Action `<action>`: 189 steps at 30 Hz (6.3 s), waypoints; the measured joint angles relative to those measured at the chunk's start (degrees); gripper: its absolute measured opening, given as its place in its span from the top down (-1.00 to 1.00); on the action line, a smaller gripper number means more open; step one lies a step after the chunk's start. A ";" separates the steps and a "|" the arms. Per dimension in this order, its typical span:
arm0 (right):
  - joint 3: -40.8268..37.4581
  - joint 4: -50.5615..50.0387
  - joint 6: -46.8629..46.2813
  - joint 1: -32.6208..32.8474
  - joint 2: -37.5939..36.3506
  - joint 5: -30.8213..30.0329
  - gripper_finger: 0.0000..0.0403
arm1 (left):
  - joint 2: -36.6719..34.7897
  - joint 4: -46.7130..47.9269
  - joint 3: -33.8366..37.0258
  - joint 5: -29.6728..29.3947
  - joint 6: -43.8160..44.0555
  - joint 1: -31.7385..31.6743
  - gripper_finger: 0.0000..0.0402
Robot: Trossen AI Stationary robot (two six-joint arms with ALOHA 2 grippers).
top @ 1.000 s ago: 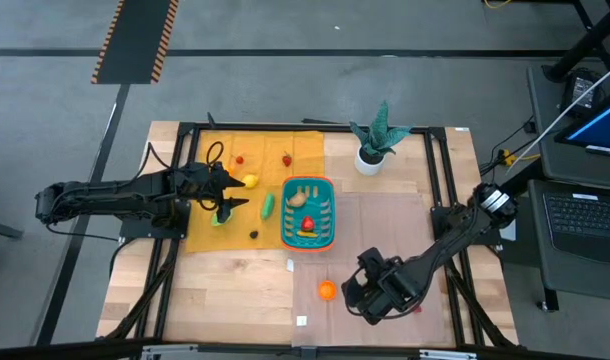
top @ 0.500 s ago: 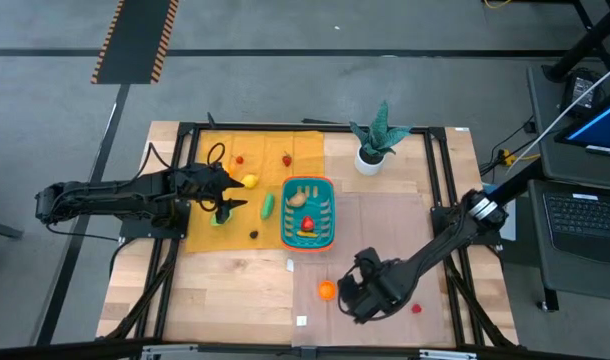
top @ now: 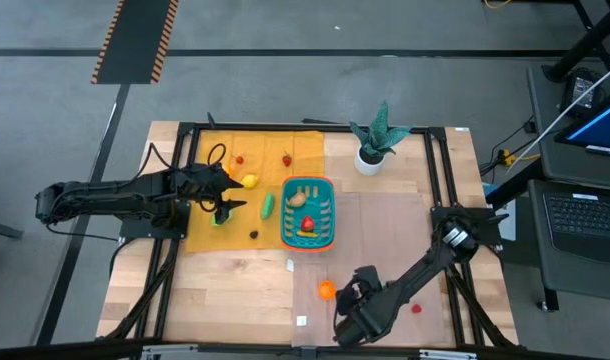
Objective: Pick and placing Produce into tupperware
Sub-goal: Put the cabbage into the basket
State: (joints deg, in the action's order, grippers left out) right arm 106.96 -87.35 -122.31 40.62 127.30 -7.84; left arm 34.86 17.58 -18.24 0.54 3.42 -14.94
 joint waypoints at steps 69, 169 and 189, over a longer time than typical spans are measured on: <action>-0.48 2.83 -3.52 -0.68 0.86 3.06 -0.82 | -0.01 -0.07 0.00 -0.01 -1.11 0.00 -0.30; -8.00 3.87 -12.21 -6.99 2.93 13.66 -0.29 | 0.02 -0.02 0.00 -0.01 -2.62 0.02 -0.30; -7.84 3.56 -9.11 -6.97 1.69 13.47 -0.15 | 0.00 -0.03 0.00 0.00 -2.62 0.01 -0.30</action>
State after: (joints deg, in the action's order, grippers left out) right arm 99.12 -83.79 -131.42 33.65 128.99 5.64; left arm 34.86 17.55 -18.24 0.54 0.80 -14.93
